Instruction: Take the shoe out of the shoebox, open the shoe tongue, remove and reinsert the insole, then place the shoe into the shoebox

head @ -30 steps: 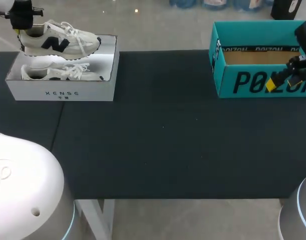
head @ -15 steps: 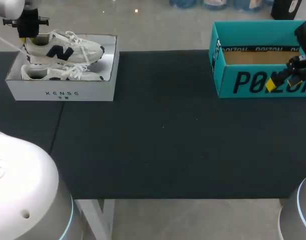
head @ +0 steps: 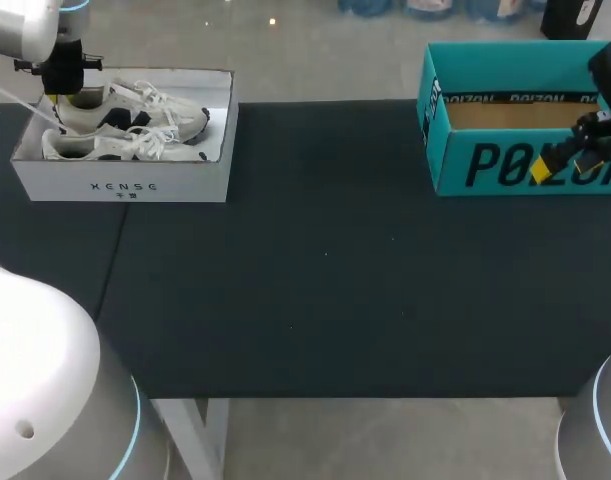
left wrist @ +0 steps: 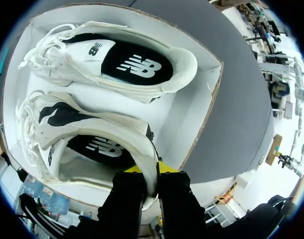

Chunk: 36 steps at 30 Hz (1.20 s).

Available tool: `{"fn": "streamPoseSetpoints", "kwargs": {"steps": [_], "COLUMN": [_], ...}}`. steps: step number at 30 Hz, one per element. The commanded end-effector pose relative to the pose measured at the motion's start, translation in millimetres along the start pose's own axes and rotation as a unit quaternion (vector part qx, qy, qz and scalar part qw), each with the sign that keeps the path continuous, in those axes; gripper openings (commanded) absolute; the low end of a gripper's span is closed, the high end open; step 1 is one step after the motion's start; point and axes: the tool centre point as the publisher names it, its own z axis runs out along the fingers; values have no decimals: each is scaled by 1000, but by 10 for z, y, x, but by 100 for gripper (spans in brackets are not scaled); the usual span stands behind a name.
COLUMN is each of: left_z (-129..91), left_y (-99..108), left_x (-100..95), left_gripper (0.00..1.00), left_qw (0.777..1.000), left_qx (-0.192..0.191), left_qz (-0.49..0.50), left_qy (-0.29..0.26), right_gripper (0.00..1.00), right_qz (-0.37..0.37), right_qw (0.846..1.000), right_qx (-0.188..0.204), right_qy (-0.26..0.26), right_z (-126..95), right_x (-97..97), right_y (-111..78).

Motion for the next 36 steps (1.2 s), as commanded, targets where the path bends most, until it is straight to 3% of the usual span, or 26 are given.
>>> {"fn": "streamPoseSetpoints", "kwargs": {"steps": [1, 11, 12, 13, 14, 20, 27, 36], "left_z": [109, 194, 195, 195, 187, -129, -847, -1549], "left_y": [109, 146, 146, 145, 139, 116, 5, -541], "left_x": [-45, -46, -41, -37, -25, 14, 81, 233], "left_gripper": [0, 0, 23, 95, 100, 100, 100, 100], "left_qw": [1000, 1000, 1000, 1000, 1000, 998, 993, 988], "left_qx": [7, 12, 13, 14, 9, -9, -38, -64], "left_qz": [3, 12, 15, 15, 18, 13, 2, 24], "left_qy": [-8, -12, -9, -4, -10, -58, -108, -140], "right_gripper": [100, 100, 100, 100, 100, 100, 100, 100], "right_qz": [0, 0, 0, 0, 0, 0, 0, 0], "right_qw": [1000, 1000, 1000, 1000, 1000, 1000, 1000, 1000], "right_qx": [1, 1, 1, 1, 1, 1, 1, 1], "right_qy": [-1, -1, -1, -1, -1, -1, -1, -1], "right_z": [10, 10, 10, 10, 10, 10, 10, 10], "right_x": [-4, -4, -4, -4, -4, -4, -4, -4], "right_y": [9, 9, 9, 9, 9, 9, 9, 9]}}
